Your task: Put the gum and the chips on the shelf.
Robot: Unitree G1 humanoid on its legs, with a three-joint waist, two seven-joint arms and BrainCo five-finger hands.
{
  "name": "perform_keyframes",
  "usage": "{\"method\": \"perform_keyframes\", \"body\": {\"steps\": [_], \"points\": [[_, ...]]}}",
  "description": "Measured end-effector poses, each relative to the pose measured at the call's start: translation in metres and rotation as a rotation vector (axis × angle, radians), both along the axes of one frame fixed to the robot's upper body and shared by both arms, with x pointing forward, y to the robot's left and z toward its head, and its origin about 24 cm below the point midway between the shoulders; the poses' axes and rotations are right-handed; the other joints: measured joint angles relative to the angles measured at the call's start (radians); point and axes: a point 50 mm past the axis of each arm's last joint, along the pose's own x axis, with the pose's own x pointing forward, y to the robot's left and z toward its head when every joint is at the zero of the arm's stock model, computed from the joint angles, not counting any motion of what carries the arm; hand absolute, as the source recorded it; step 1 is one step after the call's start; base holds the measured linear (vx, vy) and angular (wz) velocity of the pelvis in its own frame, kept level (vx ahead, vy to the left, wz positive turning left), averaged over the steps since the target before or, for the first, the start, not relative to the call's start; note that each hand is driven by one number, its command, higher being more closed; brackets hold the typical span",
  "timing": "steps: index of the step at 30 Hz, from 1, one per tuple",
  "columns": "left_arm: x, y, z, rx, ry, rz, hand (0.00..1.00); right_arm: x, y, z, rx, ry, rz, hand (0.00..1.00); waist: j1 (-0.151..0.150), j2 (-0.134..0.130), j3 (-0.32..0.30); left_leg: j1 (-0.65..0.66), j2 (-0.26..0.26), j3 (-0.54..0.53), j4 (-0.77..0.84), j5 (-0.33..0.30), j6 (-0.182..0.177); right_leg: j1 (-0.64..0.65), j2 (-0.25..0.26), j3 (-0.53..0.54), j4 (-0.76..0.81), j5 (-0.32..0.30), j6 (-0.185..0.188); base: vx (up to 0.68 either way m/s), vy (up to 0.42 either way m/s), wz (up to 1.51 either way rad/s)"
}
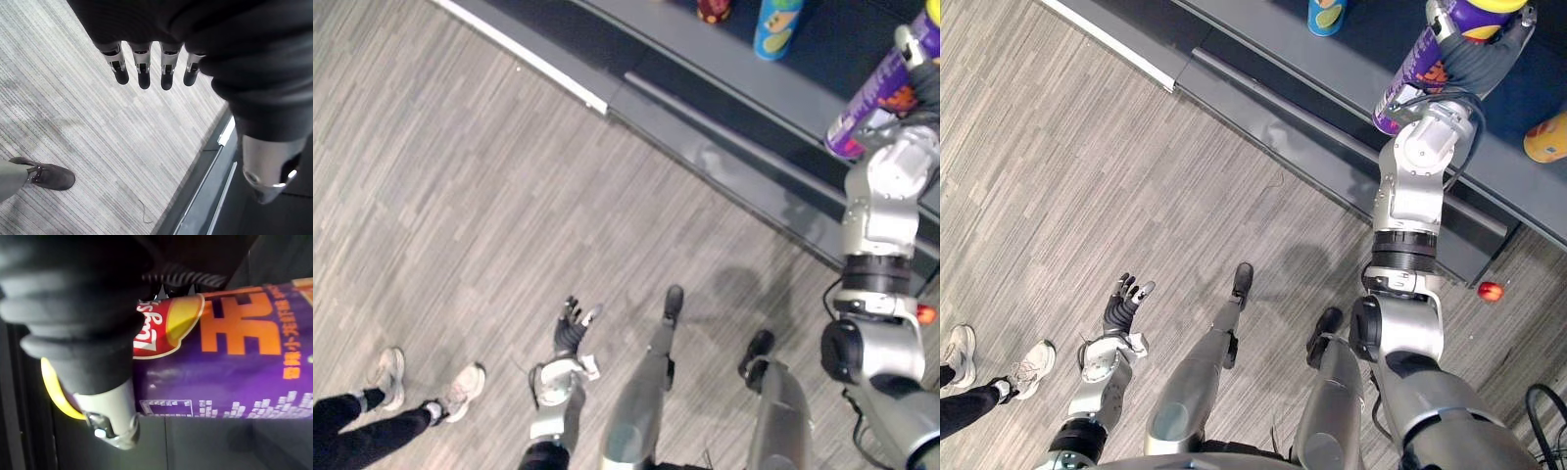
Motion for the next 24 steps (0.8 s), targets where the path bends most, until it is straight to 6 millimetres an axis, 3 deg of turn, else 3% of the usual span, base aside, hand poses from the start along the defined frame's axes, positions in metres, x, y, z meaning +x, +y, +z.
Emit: {"method": "perform_keyframes", "body": {"steps": [9,24], "points": [[0.004,-0.005,-0.001,-0.01,0.003,-0.007,0.0,-0.006,-0.005,0.031,0.038,-0.09,-0.03,1.0,0.0,0.014,0.006,-0.034,-0.008,0.005,-0.001,0.005,-0.004,-0.055,-0.02,0.003,0.048,-0.017,-0.003,-0.02,-0.063,0.02],[0.008,-0.011,0.003,-0.026,-0.016,0.002,0.0,-0.015,-0.01,0.061,0.026,-0.167,-0.038,1.0,0.003,0.017,0.008,-0.096,-0.023,0.059,-0.002,0.022,-0.003,-0.143,-0.074,-0.001,0.138,-0.046,-0.003,0.0,-0.064,0.07]]}}
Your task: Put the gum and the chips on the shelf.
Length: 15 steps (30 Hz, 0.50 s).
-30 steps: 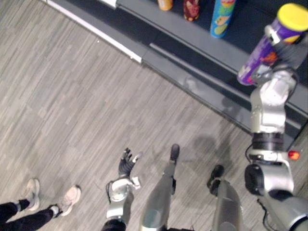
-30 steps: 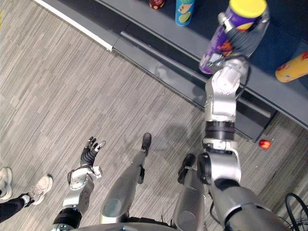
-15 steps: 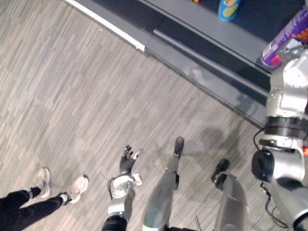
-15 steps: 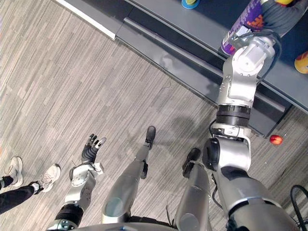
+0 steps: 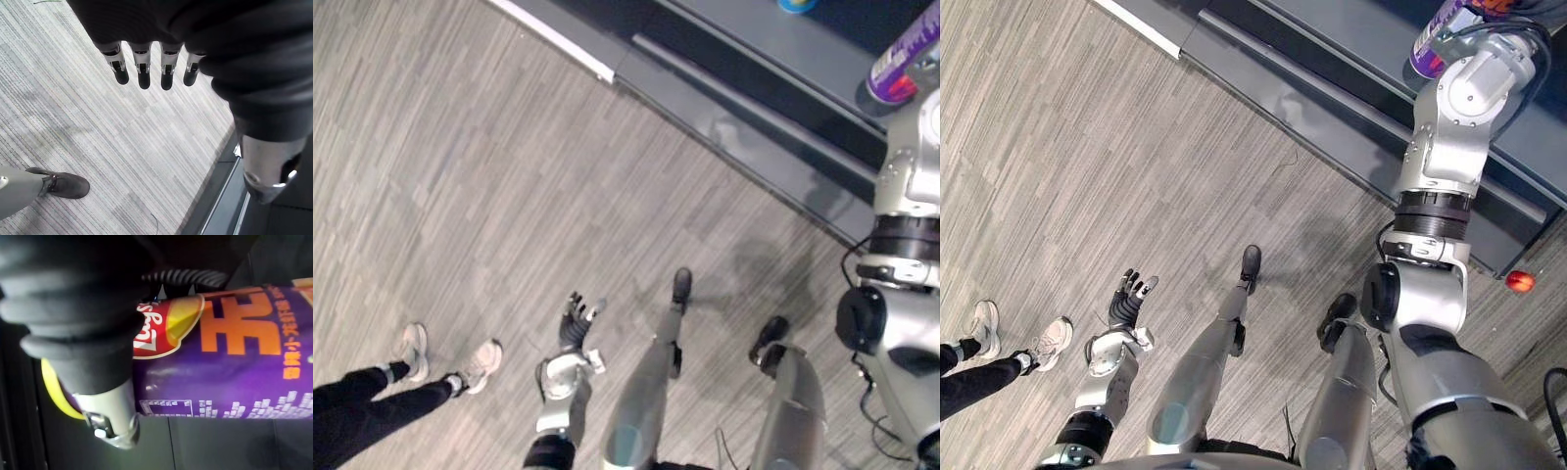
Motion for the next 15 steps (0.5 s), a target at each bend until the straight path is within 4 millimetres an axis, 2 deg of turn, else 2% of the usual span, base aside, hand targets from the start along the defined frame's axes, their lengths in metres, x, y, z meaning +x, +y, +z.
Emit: {"method": "perform_keyframes", "body": {"steps": [2,6,15], "points": [[0.001,-0.002,0.001,-0.007,-0.004,-0.001,0.0,0.0,0.002,0.001,-0.01,0.001,0.004,1.0,0.0,0.0,0.0,-0.004,-0.001,0.001,0.0,-0.002,0.0,-0.004,-0.003,-0.001,0.001,0.0,0.0,0.01,-0.064,0.04],[0.005,-0.009,0.008,-0.028,-0.046,-0.003,0.0,-0.002,0.0,0.006,-0.022,-0.011,-0.009,1.0,-0.001,0.001,-0.001,-0.031,-0.001,0.081,0.0,-0.001,0.001,-0.041,-0.033,-0.001,0.038,-0.013,0.004,-0.02,-0.06,0.14],[0.008,-0.015,0.016,-0.086,-0.088,0.011,0.0,-0.005,0.006,0.015,-0.051,-0.033,-0.007,1.0,0.0,0.001,-0.001,-0.059,-0.013,0.081,0.0,0.014,0.012,-0.089,-0.059,0.002,0.101,-0.031,0.005,0.0,-0.125,0.08]]}}
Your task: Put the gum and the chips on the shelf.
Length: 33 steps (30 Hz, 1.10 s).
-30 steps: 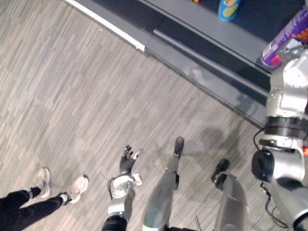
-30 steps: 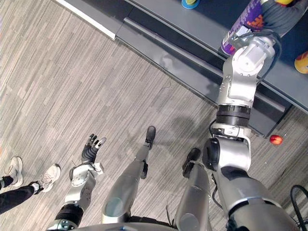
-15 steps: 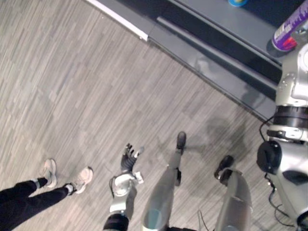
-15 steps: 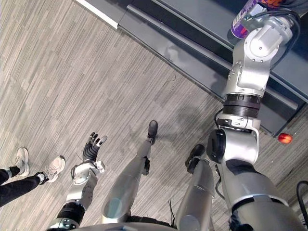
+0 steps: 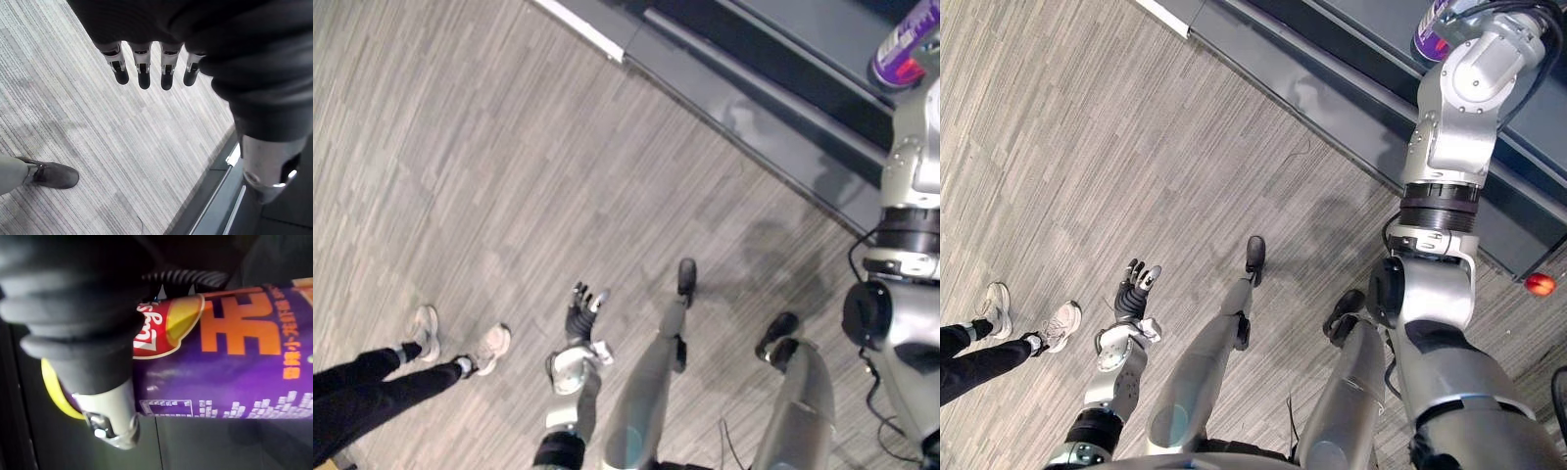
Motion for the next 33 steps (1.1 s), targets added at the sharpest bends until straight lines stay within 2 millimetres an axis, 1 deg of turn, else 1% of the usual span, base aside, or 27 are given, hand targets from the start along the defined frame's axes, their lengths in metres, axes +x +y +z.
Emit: {"method": "perform_keyframes", "body": {"steps": [4,6,10,15,19,23,24,33], "points": [[0.0,-0.002,0.001,-0.006,-0.003,-0.001,0.0,-0.001,0.001,0.002,-0.009,-0.003,-0.004,1.0,0.0,0.0,0.0,-0.013,-0.003,0.004,0.0,-0.001,-0.001,-0.022,-0.007,0.003,0.014,-0.002,-0.003,-0.01,-0.076,0.01],[0.0,-0.001,0.001,-0.006,-0.008,0.0,0.0,-0.002,-0.001,0.003,-0.011,-0.004,-0.011,1.0,0.0,0.0,0.0,-0.029,-0.002,0.025,0.0,0.001,0.0,-0.043,-0.011,0.006,0.022,-0.004,-0.007,-0.02,-0.056,0.02],[0.001,-0.002,0.004,-0.007,-0.021,0.0,0.0,-0.006,-0.006,0.008,-0.024,-0.018,-0.039,1.0,-0.001,0.0,0.0,-0.034,-0.008,0.025,0.0,0.013,0.01,-0.058,-0.023,0.007,0.049,-0.006,-0.01,-0.01,-0.067,0.06],[0.001,-0.002,0.005,-0.007,-0.024,-0.001,0.0,-0.007,-0.001,0.013,-0.035,-0.032,-0.037,1.0,-0.003,0.0,0.0,-0.042,-0.017,0.035,0.0,0.011,0.008,-0.086,-0.03,0.034,0.066,-0.009,-0.014,-0.01,-0.055,-0.01],[0.002,-0.007,0.008,-0.005,-0.043,-0.026,0.0,-0.009,-0.005,0.015,-0.05,-0.031,-0.056,1.0,-0.001,0.0,0.0,-0.049,-0.021,0.042,0.0,0.01,0.008,-0.099,-0.036,0.041,0.072,-0.009,-0.014,-0.03,-0.046,0.0],[0.002,-0.008,0.008,-0.007,-0.044,-0.03,0.0,-0.013,-0.007,0.021,-0.065,-0.048,-0.07,1.0,-0.002,0.0,0.0,-0.063,-0.024,0.056,0.0,0.013,0.009,-0.118,-0.038,0.052,0.073,-0.009,-0.014,-0.02,-0.026,-0.02],[0.002,-0.008,0.008,-0.007,-0.045,-0.03,0.0,-0.013,-0.008,0.021,-0.064,-0.045,-0.075,0.0,-0.002,0.0,0.0,-0.063,-0.024,0.056,0.0,0.013,0.009,-0.119,-0.038,0.053,0.074,-0.009,-0.014,0.0,0.0,0.0],[0.003,-0.01,0.01,-0.04,-0.054,-0.029,0.0,-0.009,-0.008,0.02,-0.072,-0.022,-0.069,0.0,-0.004,0.0,0.0,-0.063,-0.025,0.062,0.0,0.013,0.009,-0.123,-0.038,0.059,0.074,-0.009,-0.014,-0.01,-0.033,-0.01]]}}
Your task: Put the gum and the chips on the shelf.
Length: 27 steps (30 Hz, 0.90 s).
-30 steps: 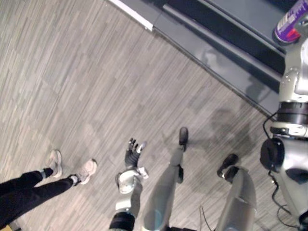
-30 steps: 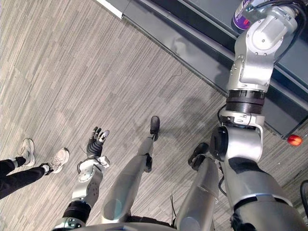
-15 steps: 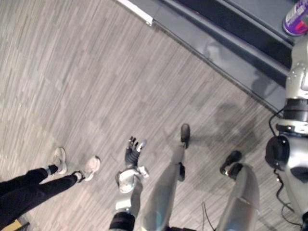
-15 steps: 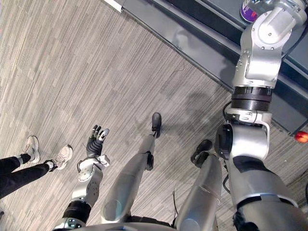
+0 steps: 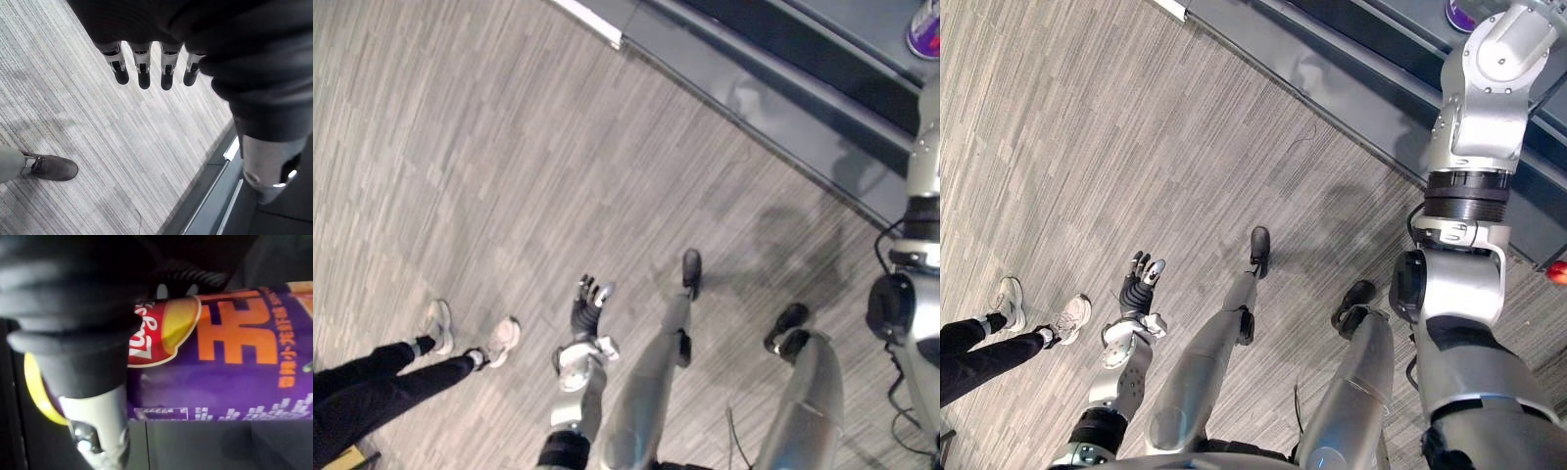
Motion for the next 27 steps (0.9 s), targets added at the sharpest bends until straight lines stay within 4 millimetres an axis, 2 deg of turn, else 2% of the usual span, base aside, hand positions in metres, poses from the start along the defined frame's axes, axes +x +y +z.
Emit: {"method": "perform_keyframes", "body": {"steps": [13,21,27], "points": [[-0.001,-0.006,-0.001,0.001,0.002,-0.023,0.0,0.017,0.013,-0.012,-0.031,0.081,0.027,0.0,-0.003,-0.002,-0.001,0.009,0.015,0.05,0.0,0.008,0.008,-0.013,0.035,0.052,-0.043,0.001,0.002,-0.02,-0.03,-0.12],[-0.003,-0.007,-0.005,0.0,0.02,-0.023,0.0,0.033,0.027,-0.045,-0.027,0.181,0.08,0.0,-0.004,-0.009,-0.006,0.051,0.048,0.073,0.0,0.009,0.005,0.028,0.076,0.06,-0.08,0.008,0.007,-0.03,-0.047,-0.16],[-0.006,-0.006,-0.01,0.0,0.041,-0.023,0.0,0.039,0.034,-0.056,-0.025,0.212,0.115,0.0,-0.004,-0.009,-0.006,0.072,0.071,0.101,0.0,0.008,0.004,0.048,0.111,0.078,-0.118,0.031,0.005,0.0,-0.047,-0.2]]}}
